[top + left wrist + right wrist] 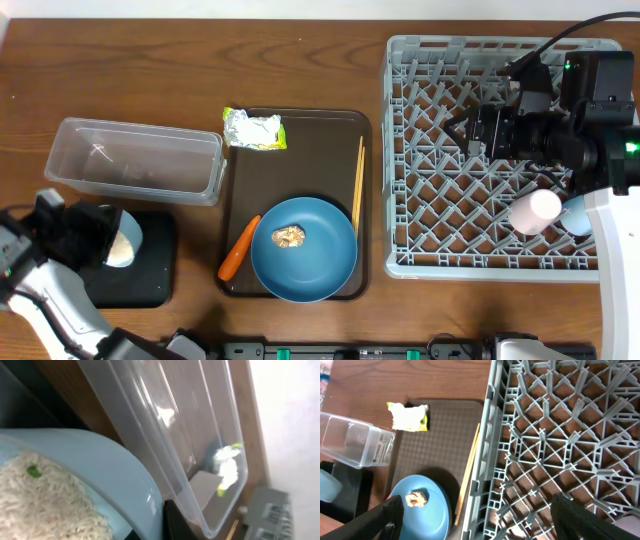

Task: Sort waste into correct bins and load items into the dishwasher rack
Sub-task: 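Tip the rice bowl over the black tray to dump the rice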

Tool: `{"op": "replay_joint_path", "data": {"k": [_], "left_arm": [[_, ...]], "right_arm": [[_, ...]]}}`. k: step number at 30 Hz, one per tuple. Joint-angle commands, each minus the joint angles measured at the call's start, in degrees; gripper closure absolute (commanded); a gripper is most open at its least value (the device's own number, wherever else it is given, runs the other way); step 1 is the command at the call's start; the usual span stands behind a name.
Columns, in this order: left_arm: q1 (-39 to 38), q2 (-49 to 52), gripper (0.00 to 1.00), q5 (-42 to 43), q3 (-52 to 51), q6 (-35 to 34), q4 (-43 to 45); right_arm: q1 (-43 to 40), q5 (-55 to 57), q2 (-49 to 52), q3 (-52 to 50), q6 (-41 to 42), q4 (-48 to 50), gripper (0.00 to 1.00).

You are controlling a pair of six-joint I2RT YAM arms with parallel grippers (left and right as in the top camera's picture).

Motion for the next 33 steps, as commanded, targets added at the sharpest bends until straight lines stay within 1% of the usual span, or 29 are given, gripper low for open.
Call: {"op": "replay_joint_path", "data": {"k": [1,6,11,13,16,20,22,24,25,26,27,28,29,31,32,33], "left_arm": [[5.07,-0.26,0.94,14.14,-3.85,1.36,3.32],[13.77,-0.28,0.94,30.34,-8.28,7.21,8.94],[21.59,-0.28,0.94,40.3,-10.78,13.16,9.4],[23.54,-0.26,0.94,43.63,-11.43,14.69,9.11],[25.38,-0.26,0.94,43.6,-12.39,17.62,8.87],[25.64,-0.26,0.94,43.6,-14.16,22.71,8.81],[25.64,-0.26,0.94,43.56,-14.73,23.52,8.9],[25.53,-0.26,0.94,41.86,-14.8,27.1,8.74],[25.53,-0.26,0.94,43.47,-14.8,26.14,8.33],[25.53,-0.46,0.94,43.6,-14.75,23.67,7.45],[25.51,-0.72,0.94,43.5,-14.8,24.83,7.61],[25.42,-0.79,0.94,42.62,-14.8,29.16,7.69],[25.42,-0.79,0.94,41.94,-14.84,30.1,7.37],[25.49,-0.37,0.94,43.54,-14.84,27.26,6.73],[25.4,-0.39,0.93,43.08,-14.91,28.35,6.62],[25.27,-0.35,0.94,40.87,-14.91,28.24,6.54]], "right_arm": [[0.57,-0.24,-0.26,-0.22,-0.57,0.13,0.13],[0.57,-0.22,-0.26,-0.22,-0.57,0.35,0.12],[0.57,-0.24,-0.26,-0.22,-0.55,1.33,0.12],[0.57,-0.24,-0.26,-0.22,-0.5,1.62,0.12],[0.57,-0.22,-0.26,-0.22,-0.15,1.73,0.12],[0.52,-0.24,-0.26,-0.22,-0.15,1.7,0.12],[0.52,-0.24,-0.26,-0.22,-0.13,1.7,0.12],[0.52,-0.24,-0.26,-0.22,-0.15,1.68,0.12],[0.52,-0.24,-0.26,-0.22,-0.13,1.73,0.12],[0.52,-0.24,-0.26,-0.22,-0.13,1.84,0.12],[0.52,-0.24,-0.26,-0.22,-0.13,1.84,0.11],[0.52,-0.26,-0.26,-0.22,-0.13,1.84,0.12],[0.52,-0.26,-0.26,-0.22,-0.11,1.88,0.11],[0.52,-0.26,-0.26,-0.22,-0.11,1.88,0.11],[0.52,-0.26,-0.26,-0.22,-0.07,1.84,0.12],[0.52,-0.26,-0.26,-0.22,0.31,1.84,0.12]]}}
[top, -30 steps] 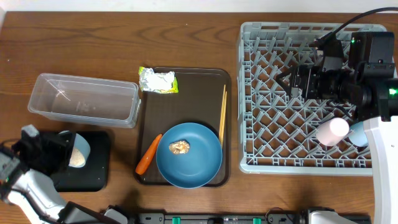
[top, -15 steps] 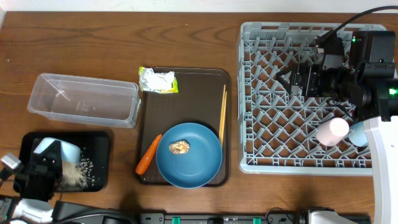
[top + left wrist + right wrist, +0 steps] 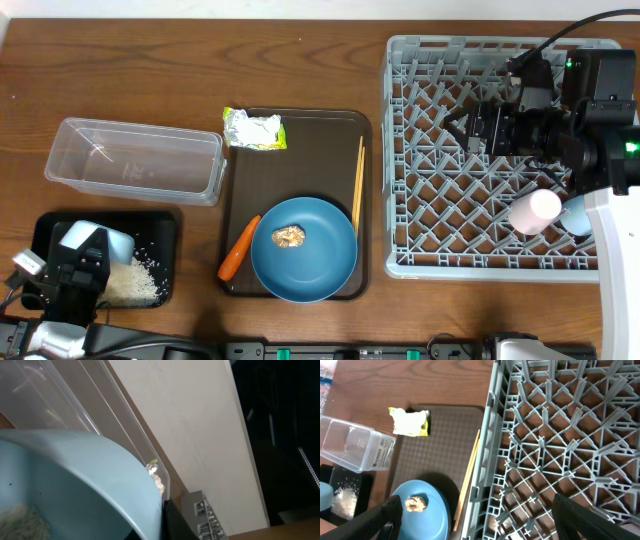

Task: Sort waste into correct bins and load items into the dishwasher rack
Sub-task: 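Tip the rice bowl over the black tray to dump the rice, then carry the empty bowl toward the rack and pass it to the right gripper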

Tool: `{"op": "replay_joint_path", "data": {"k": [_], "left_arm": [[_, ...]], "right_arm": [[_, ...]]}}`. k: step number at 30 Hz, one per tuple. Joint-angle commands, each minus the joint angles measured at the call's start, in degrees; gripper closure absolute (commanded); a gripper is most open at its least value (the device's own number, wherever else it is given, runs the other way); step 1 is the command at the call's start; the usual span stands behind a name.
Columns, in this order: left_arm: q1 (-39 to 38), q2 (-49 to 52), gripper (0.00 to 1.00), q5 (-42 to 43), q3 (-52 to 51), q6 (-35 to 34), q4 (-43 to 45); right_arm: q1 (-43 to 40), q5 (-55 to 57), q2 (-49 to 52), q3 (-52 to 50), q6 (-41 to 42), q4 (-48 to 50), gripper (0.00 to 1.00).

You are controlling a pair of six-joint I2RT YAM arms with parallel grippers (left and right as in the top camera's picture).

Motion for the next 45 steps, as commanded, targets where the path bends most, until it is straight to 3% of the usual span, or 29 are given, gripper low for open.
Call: {"op": "replay_joint_path", "data": {"k": [1,2,4,6,8,12,14,16,18,21,23,25,27,29,31,34,41,45], "left_arm": [[0.11,-0.33,0.94,-0.17,-0.35,-0.31,-0.96],[0.26,-0.33,0.94,2.27,-0.35,-1.38,-1.51],[-0.09,-0.42,0.94,-1.77,-0.35,2.32,-1.11],[0.22,-0.31,0.94,-3.87,-0.35,-4.0,-2.34],[-0.11,-0.39,0.94,-2.89,-0.35,1.11,-2.58],[0.2,-0.44,0.94,2.14,-0.35,-0.37,-2.73],[0.13,-0.39,0.94,-0.66,-0.35,3.21,-2.01],[0.33,-0.39,0.94,-2.97,-0.35,-3.41,-4.04],[-0.39,-0.5,0.94,-2.93,-0.46,3.8,-4.98],[-0.07,-0.2,0.94,-7.21,-0.46,-4.52,-5.27],[-0.22,-0.31,0.94,-9.29,-0.5,-3.02,-3.37],[0.42,-0.31,0.94,-4.98,-0.52,-7.72,-3.28],[0.24,-0.46,0.94,-4.9,-0.55,-1.11,-2.56],[0.57,-0.02,0.94,-3.21,-0.55,-7.82,-2.69],[0.13,-0.22,0.94,2.19,-0.59,-6.49,-2.78],[-0.92,-1.42,0.94,2.19,-0.55,-6.64,-2.69],[-11.72,-10.86,0.94,2.16,4.96,-8.0,-1.2],[-24.61,-13.84,0.94,2.14,10.47,-22.32,16.41]], "right_arm": [[0.52,-0.26,-0.26,-0.22,0.5,0.11,0.11],[0.52,-0.26,-0.26,-0.22,1.03,0.13,0.12],[0.52,-0.26,-0.26,-0.22,1.16,0.04,0.12],[0.52,-0.28,-0.26,-0.22,1.18,0.15,0.11],[0.52,-0.28,-0.26,-0.22,1.16,0.0,0.12],[0.52,-0.28,-0.26,-0.22,1.16,-0.11,0.12],[0.52,-0.28,-0.26,-0.22,1.16,-0.11,0.12],[0.52,-0.28,-0.26,-0.22,1.14,-0.13,0.11],[0.52,-0.26,-0.26,-0.22,1.16,-0.24,0.11],[0.52,-0.28,-0.26,-0.22,1.14,-0.13,0.11],[0.52,-0.28,-0.26,-0.22,1.14,-0.35,0.12],[0.52,-0.26,-0.26,-0.22,1.14,-0.35,0.11],[0.52,-0.26,-0.26,-0.22,1.14,-0.48,0.11],[0.52,-0.26,-0.26,-0.22,1.11,-0.35,0.12],[0.52,-0.28,-0.26,-0.22,1.14,-0.37,0.11],[0.52,-0.26,-0.26,-0.22,1.11,-0.31,0.12],[0.52,-0.26,-0.26,-0.22,1.11,-0.31,0.11],[0.52,-0.26,-0.26,-0.22,1.16,0.15,0.11]]}}
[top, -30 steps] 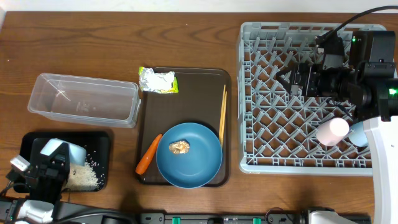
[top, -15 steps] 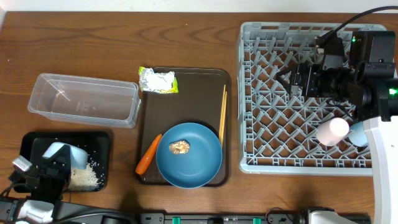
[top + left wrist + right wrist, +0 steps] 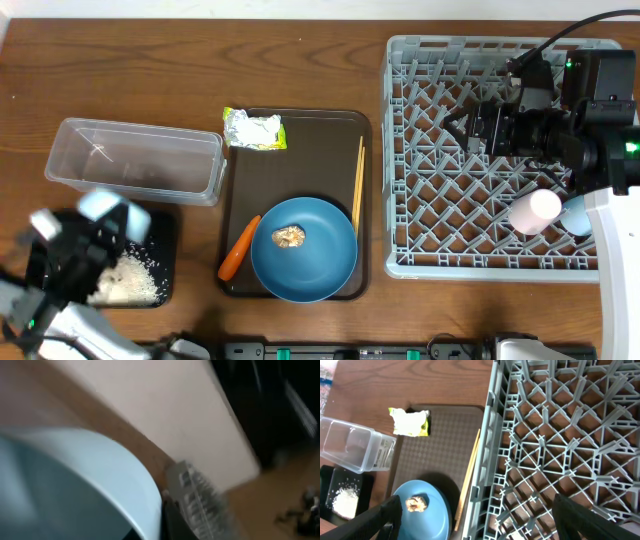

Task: Sort waste into correct bins and load items into the dishwasher rack
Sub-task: 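Carry the empty bowl toward the rack and pass it to the right gripper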

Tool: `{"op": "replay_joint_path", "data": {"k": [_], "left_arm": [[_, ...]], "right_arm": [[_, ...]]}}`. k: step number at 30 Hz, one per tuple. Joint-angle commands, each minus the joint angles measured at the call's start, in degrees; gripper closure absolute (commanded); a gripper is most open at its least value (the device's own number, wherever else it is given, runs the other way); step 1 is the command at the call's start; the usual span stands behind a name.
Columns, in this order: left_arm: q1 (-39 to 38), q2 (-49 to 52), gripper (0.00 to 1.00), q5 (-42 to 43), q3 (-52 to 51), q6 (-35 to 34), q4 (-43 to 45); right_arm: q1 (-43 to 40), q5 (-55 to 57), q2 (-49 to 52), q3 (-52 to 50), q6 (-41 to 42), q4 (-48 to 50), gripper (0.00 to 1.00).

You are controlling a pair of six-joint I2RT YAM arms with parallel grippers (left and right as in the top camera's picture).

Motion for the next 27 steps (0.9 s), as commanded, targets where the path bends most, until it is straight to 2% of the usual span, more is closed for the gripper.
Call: {"op": "replay_joint_path", "data": {"k": [1,5,8,13,18,24,27], "left_arm": [[-11.04,-2.25,0.94,1.22,5.97,-15.74,13.75],[-27.78,-0.59,0.94,-6.86,6.51,-38.14,42.51],[-41.0,2.99,0.94,-13.9,6.51,-46.25,58.34],[-59.19,12.7,0.94,-25.92,6.8,-46.42,63.84],[-73.33,26.49,0.94,-28.61,10.91,-46.8,76.83],[-84.61,38.93,0.94,-31.78,21.79,-46.36,77.15],[-88.7,43.69,0.94,-34.93,26.43,-43.39,77.11]], "right_arm": [[0.55,-0.26,-0.26,-0.22,0.72,0.44,0.1],[0.02,0.09,-0.28,-0.2,0.74,2.62,0.08],[-1.97,0.59,-0.28,-0.2,2.93,4.66,0.06],[-6.14,0.61,-0.28,-0.2,4.63,4.17,0.05],[-10.23,0.61,-0.28,-0.2,5.42,2.78,0.05],[-12.63,0.66,-0.28,-0.2,5.42,0.74,0.05],[-13.49,0.66,-0.28,-0.2,5.42,0.57,0.05]]}}
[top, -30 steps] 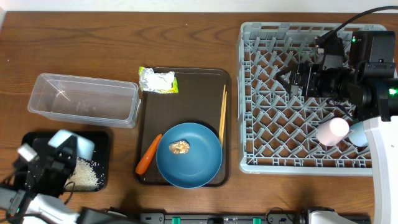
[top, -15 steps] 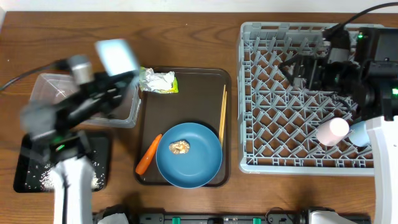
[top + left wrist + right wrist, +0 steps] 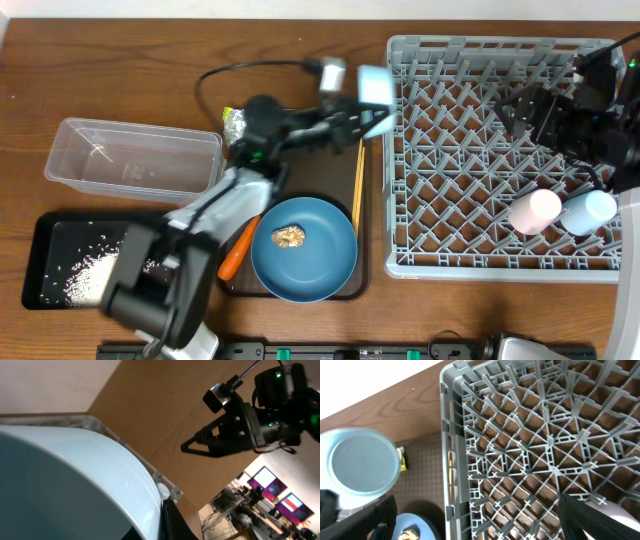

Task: Sort waste into correct bins and load items into the dishwasher rack
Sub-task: 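Carry the empty bowl toward the rack and pass it to the right gripper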

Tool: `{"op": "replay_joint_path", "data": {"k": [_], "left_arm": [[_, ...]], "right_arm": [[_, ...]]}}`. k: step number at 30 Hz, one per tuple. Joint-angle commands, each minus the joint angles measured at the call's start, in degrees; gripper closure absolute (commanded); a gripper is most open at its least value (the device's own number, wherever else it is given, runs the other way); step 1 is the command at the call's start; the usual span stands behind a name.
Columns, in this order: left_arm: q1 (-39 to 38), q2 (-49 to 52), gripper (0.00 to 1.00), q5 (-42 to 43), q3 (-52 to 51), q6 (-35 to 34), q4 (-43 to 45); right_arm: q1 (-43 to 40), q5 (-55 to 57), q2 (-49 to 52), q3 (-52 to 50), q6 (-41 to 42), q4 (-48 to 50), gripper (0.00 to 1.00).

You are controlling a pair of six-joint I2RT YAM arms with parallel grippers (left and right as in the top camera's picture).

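Note:
My left gripper [image 3: 362,112] is shut on a light blue bowl [image 3: 376,88], held tilted just above the left rim of the grey dishwasher rack [image 3: 470,43]. In the left wrist view the bowl [image 3: 75,480] fills the frame, with one dark finger [image 3: 172,522] against its rim. The right wrist view shows the bowl [image 3: 362,462] beside the rack [image 3: 530,450]. My right gripper [image 3: 530,110] hangs open over the rack's right half. A blue plate [image 3: 303,248] with a food scrap, an orange carrot [image 3: 238,248] and chopsticks [image 3: 357,185] lie on the brown tray [image 3: 300,150].
A black tray [image 3: 45,225] at the front left holds spilled rice [image 3: 82,273]. A clear plastic bin [image 3: 135,160] stands behind it. A crumpled wrapper [image 3: 232,122] is partly hidden by my left arm. A pink cup [image 3: 535,210] and a pale blue cup [image 3: 588,210] lie in the rack.
My left gripper, still shut on the bowl, has gone from above the black tray at the far left to the rack's left rim. The right gripper has shifted slightly to the right.
At first the bowl, with rice in it, was tilted over the black tray. Then rice lay on the tray and the bowl was almost empty. Then the bowl was raised over the tray. Now it is by the rack, and the rice remains on the tray.

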Motion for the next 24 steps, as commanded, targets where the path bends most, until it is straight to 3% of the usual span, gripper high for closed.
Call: {"op": "replay_joint_path", "data": {"k": [1,11,24], "left_arm": [[-3.85,4.02,0.94,-4.46,5.46,2.95,0.87],[-10.36,14.95,0.94,-7.87,11.23,7.41,1.07],[-12.07,18.23,0.94,-10.19,11.23,8.35,1.05]], "right_arm": [[-1.44,-0.07,-0.28,-0.17,0.81,-0.15,0.04],[-2.01,3.3,-0.26,-0.17,0.76,-1.9,0.04],[-2.01,4.0,-0.26,-0.17,0.61,-3.48,0.04]]}}
